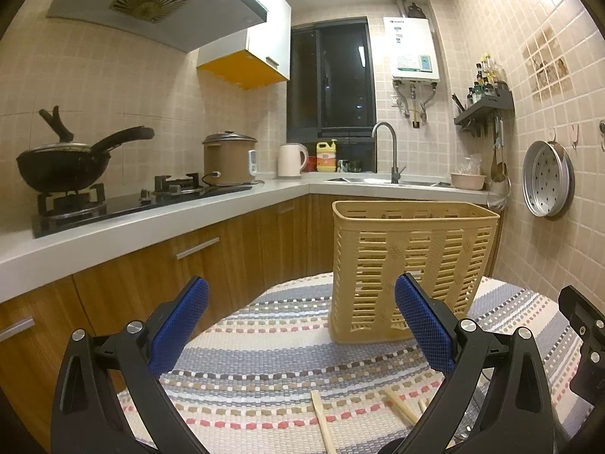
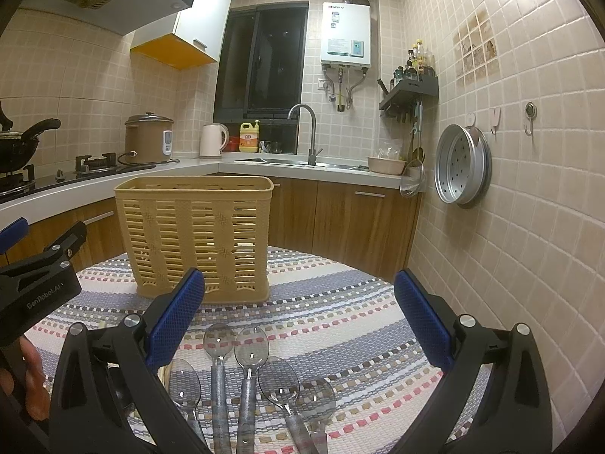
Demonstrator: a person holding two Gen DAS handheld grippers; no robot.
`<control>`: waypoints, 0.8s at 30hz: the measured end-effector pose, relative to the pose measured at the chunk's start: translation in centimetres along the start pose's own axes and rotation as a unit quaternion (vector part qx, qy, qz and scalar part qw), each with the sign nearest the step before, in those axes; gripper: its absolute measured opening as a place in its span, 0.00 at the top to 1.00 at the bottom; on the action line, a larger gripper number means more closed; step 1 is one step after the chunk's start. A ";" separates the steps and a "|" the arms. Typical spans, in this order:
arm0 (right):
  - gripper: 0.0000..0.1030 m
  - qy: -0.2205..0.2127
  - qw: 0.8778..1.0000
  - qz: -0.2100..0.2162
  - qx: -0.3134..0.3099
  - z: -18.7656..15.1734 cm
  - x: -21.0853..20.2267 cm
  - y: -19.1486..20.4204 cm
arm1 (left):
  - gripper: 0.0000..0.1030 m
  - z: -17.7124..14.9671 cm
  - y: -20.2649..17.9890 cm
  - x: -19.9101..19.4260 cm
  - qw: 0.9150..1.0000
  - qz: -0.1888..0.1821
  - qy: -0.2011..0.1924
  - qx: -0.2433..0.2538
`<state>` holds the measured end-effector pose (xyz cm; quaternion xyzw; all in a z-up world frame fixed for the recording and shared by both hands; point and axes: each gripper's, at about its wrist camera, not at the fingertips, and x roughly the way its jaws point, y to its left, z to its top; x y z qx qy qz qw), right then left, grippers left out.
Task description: Organize utensils
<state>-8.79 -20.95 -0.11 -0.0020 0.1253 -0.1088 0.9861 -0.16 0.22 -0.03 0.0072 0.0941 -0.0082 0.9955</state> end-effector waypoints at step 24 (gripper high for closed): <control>0.07 0.015 1.000 0.006 0.000 -0.4 0.1 0.2 | 0.07 0.0 1.3 0.8 0.999 0.014 0.019 -0.023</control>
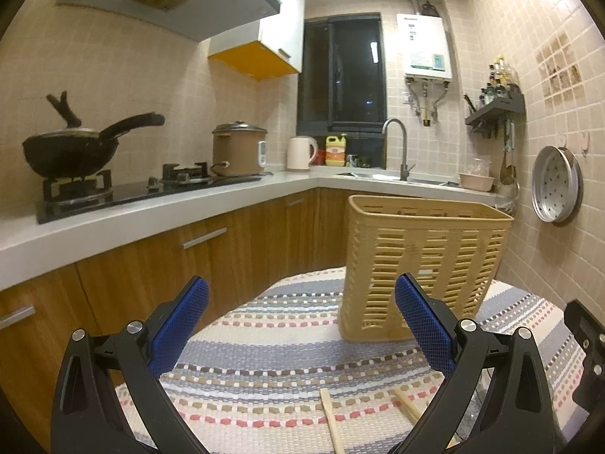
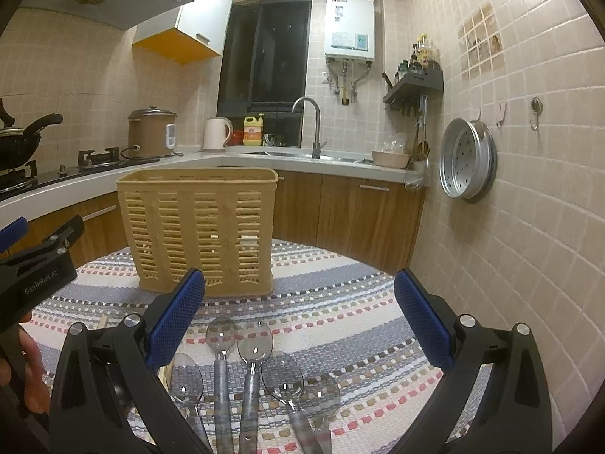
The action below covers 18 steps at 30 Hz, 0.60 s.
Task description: Organize utensils
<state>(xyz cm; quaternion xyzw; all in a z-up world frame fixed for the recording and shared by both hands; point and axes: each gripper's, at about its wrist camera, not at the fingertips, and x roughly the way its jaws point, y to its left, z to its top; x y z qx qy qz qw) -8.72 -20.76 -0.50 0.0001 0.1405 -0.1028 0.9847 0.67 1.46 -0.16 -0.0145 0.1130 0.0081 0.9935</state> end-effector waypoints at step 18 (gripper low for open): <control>0.07 0.154 0.983 0.035 -0.092 2.9 2.0 0.0 | 0.30 0.0 2.6 3.5 0.950 -0.108 0.292 -0.003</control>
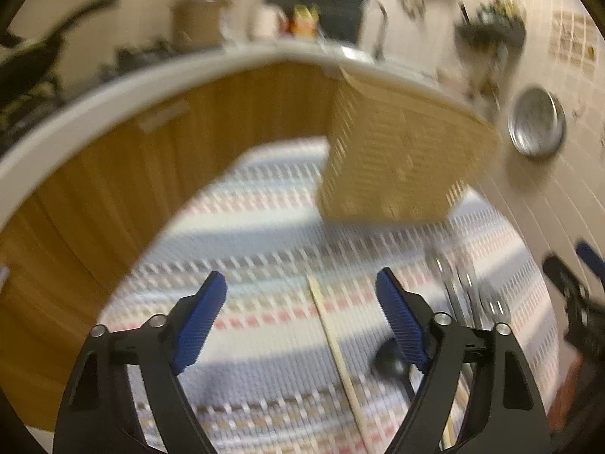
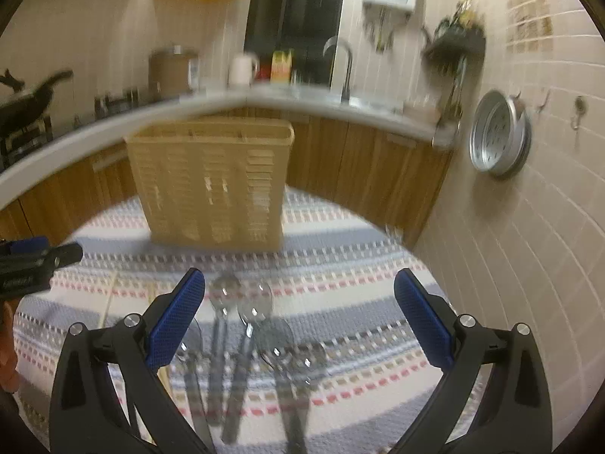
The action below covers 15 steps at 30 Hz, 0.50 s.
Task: Organize utensils
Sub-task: 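Lower and grasp a clear plastic spoon with the right tool while the left tool grasps a wooden chopstick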
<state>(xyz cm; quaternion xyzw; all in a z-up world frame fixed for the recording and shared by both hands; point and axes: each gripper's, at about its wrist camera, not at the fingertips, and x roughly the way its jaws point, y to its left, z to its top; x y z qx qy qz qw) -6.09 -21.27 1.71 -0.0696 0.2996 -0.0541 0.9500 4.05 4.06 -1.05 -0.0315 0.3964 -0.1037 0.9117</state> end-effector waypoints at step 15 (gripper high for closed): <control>0.69 0.276 0.948 0.153 0.045 -0.6 7.0 -2.9 | 0.56 0.0 -0.6 6.3 0.988 -0.043 0.145 -0.009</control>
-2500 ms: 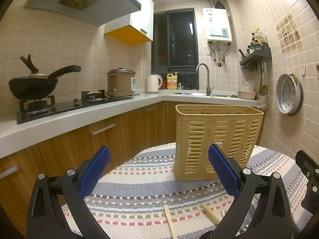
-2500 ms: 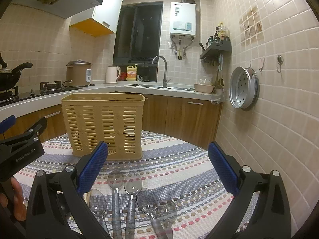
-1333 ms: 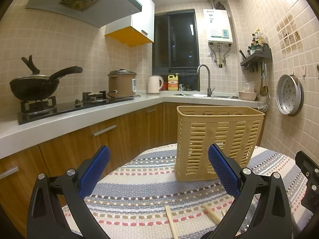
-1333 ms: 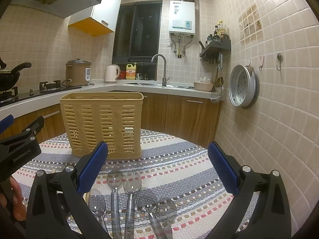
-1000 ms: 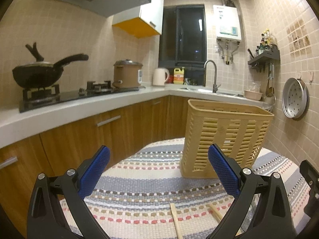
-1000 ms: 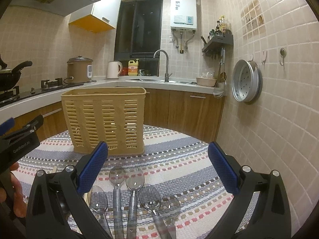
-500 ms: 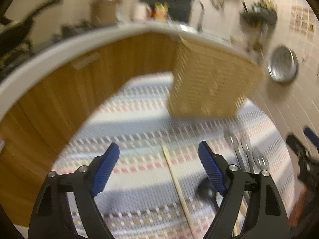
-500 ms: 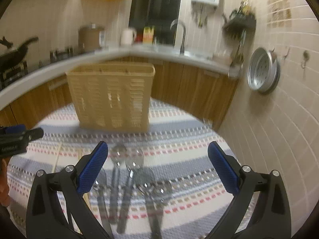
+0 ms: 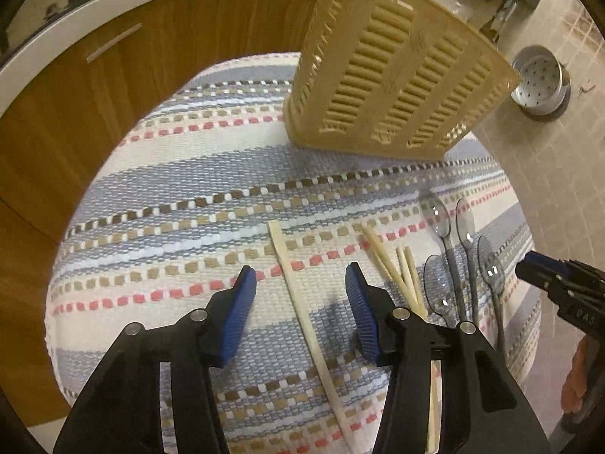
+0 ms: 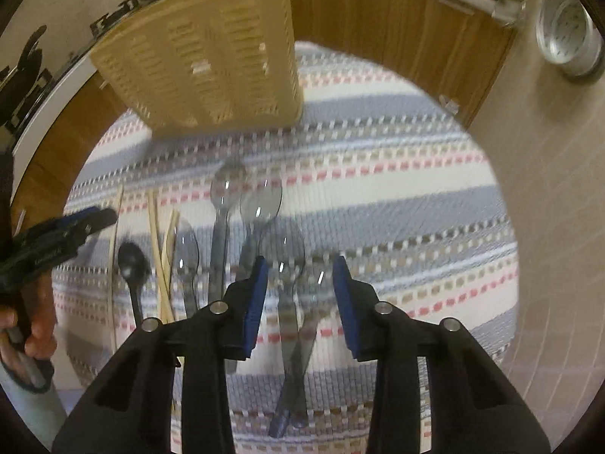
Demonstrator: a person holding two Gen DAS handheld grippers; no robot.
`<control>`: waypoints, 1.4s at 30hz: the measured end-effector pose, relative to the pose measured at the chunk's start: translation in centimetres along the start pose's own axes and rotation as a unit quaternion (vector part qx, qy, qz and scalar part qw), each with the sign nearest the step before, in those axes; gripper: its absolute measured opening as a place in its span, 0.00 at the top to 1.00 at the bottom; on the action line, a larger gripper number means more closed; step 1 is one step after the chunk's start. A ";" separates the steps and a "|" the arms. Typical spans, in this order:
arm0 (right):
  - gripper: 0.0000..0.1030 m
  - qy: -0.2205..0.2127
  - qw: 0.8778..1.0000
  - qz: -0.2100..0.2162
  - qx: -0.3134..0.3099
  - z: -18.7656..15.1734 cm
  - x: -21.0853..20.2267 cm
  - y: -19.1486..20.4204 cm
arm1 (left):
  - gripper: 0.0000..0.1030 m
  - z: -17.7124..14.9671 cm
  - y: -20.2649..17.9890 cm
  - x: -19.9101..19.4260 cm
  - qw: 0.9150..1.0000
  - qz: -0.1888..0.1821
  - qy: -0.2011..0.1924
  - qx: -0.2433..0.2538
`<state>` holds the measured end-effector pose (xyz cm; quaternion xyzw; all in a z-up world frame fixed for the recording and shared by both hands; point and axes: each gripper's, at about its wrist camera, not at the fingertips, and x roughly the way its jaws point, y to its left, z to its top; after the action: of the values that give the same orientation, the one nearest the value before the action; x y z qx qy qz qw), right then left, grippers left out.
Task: Organize utensils
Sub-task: 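Lower and grasp a clear plastic spoon with the right tool while the left tool grasps a wooden chopstick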
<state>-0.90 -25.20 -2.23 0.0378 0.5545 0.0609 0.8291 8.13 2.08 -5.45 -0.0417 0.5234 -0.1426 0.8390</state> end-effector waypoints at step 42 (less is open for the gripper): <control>0.90 0.045 0.998 -0.007 -0.051 -0.3 5.1 4.1 | 0.94 -0.1 -3.8 1.5 0.990 0.122 0.015 0.062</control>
<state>0.55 -20.44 -6.50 -0.0110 0.5874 0.0844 0.8048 7.88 -1.99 -5.96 0.0765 0.5272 -0.0714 0.8432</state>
